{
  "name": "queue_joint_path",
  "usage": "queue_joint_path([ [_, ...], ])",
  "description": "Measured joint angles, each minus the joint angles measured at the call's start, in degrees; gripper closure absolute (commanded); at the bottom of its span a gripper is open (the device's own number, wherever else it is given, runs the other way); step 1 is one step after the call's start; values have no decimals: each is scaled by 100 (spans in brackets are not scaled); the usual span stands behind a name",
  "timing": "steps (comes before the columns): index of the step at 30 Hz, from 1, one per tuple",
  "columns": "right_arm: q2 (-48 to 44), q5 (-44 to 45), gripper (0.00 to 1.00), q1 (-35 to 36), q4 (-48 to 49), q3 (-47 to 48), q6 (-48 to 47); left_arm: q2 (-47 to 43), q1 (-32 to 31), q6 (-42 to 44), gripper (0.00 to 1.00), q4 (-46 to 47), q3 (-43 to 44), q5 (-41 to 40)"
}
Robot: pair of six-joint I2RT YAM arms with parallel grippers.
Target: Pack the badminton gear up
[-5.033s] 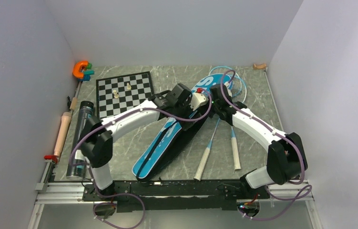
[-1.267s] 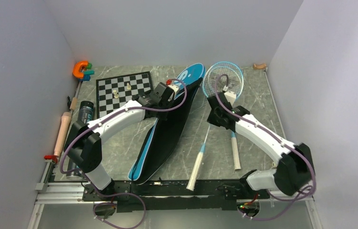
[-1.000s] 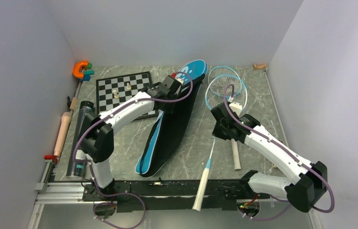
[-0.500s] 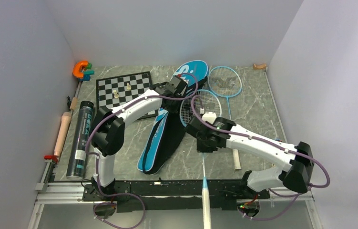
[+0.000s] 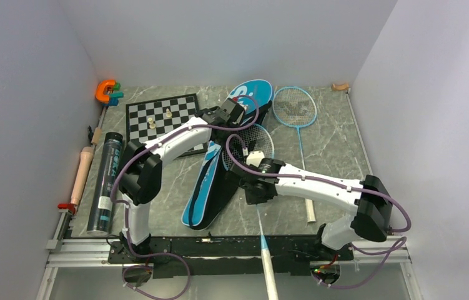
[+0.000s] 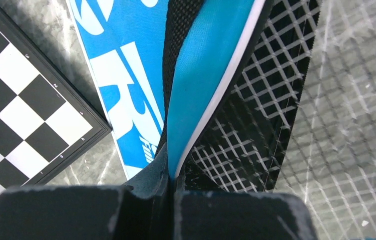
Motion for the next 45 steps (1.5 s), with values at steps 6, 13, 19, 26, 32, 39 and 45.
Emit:
queue_joint_path([
  [6, 387, 286, 100, -2, 450, 125, -210, -184, 0, 2, 100, -90, -4, 398],
  [13, -111, 400, 100, -431, 1696, -404, -306, -498, 11, 0, 100, -149, -52, 1021],
  [19, -699, 46, 100, -1211, 2702, -901, -511, -584, 31, 50, 100, -127, -63, 1453],
  [26, -684, -310, 100, -1585, 3528, -911, -549, -745, 144, 118, 100, -127, -245, 1851],
  [32, -667, -647, 100, -1849, 4072, -1097, -310, -859, 229, 118, 100, -116, -330, 2122],
  [39, -643, -667, 100, -2022, 4245, -1102, -138, -935, 234, 120, 100, -109, -389, 2323],
  [45, -595, -535, 100, -2105, 4424, -1156, -131, -944, 234, 122, 100, -107, -400, 2577],
])
